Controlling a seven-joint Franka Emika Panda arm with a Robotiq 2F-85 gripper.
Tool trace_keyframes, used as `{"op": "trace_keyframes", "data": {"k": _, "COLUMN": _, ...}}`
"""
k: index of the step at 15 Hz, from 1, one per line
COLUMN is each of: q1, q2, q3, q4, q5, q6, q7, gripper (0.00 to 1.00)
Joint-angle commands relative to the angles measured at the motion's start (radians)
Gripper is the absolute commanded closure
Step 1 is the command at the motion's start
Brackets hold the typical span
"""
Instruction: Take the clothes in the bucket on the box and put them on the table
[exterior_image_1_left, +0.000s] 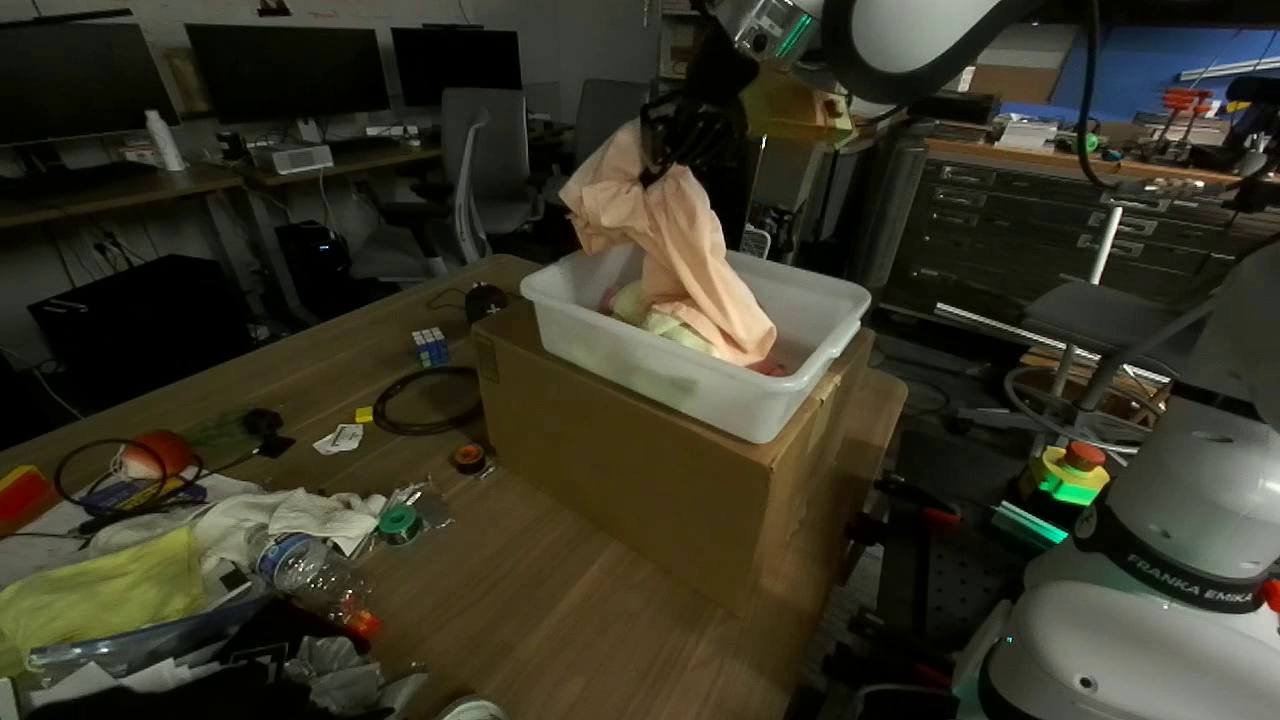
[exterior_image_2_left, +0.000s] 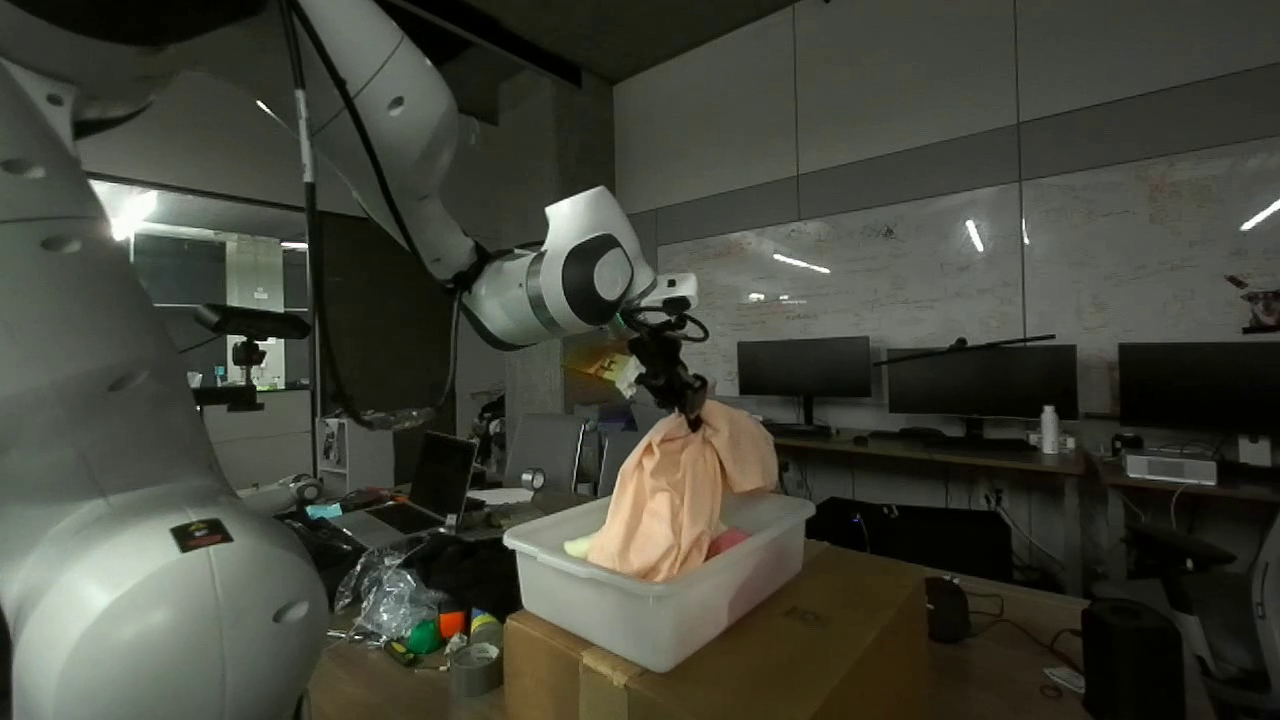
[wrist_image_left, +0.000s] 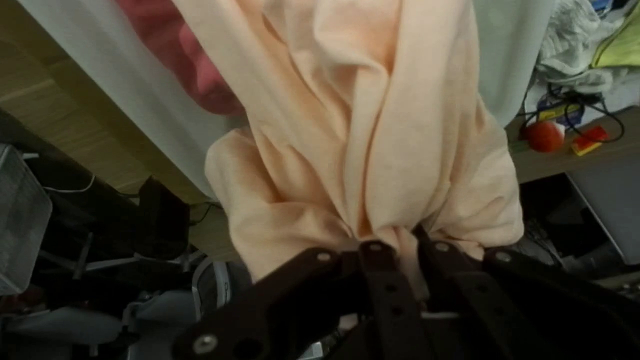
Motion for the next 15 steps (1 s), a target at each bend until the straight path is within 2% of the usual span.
{"op": "trace_keyframes", "data": {"k": 1, "q1": -0.075, "q2": -0.099, "q3": 0.066, "q4": -0.044, "q5": -0.014, "q6": 0.076, "q7": 0.06, "gripper": 0.9}}
{"op": "trace_keyframes", "data": {"k": 4, "q1": -0.1, "q2": -0.175, "q3": 0.1, "q4": -0.036, "q5": -0.004, "q6": -0.006, "q7": 0.036, "gripper": 0.9}}
{"op": "trace_keyframes", "data": {"k": 5, "q1": -0.099, "q2": -0.26, "q3": 0.106, "q4": -0.072, "q5": -0.006, "q6": -0.084, "q7": 0.019, "gripper": 0.9}}
{"op": "trace_keyframes", "data": {"k": 6, "q1": -0.069, "q2": -0.294, "q3": 0.09, "q4": -0.075, "q5": 0.004, "q6": -0.21, "q7": -0.041, "gripper": 0.91}}
{"op": "trace_keyframes", "data": {"k": 8, "q1": -0.074, "q2": -0.34, "q3": 0.102, "q4": -0.069, "q5": -0.02, "q6": -0.391, "q7": -0.065, "gripper": 0.91}}
{"op": "trace_keyframes", "data": {"k": 13, "q1": -0.074, "q2": -0.351, "q3": 0.156, "q4": 0.101, "q5": -0.114, "q6": -0.846, "q7": -0.11, "gripper": 0.91}}
{"op": "trace_keyframes", "data": {"k": 15, "q1": -0.053, "q2": -0.335, "q3": 0.17, "q4": 0.176, "q5": -0.151, "q6": -0.972, "q7": -0.121, "gripper": 0.91}}
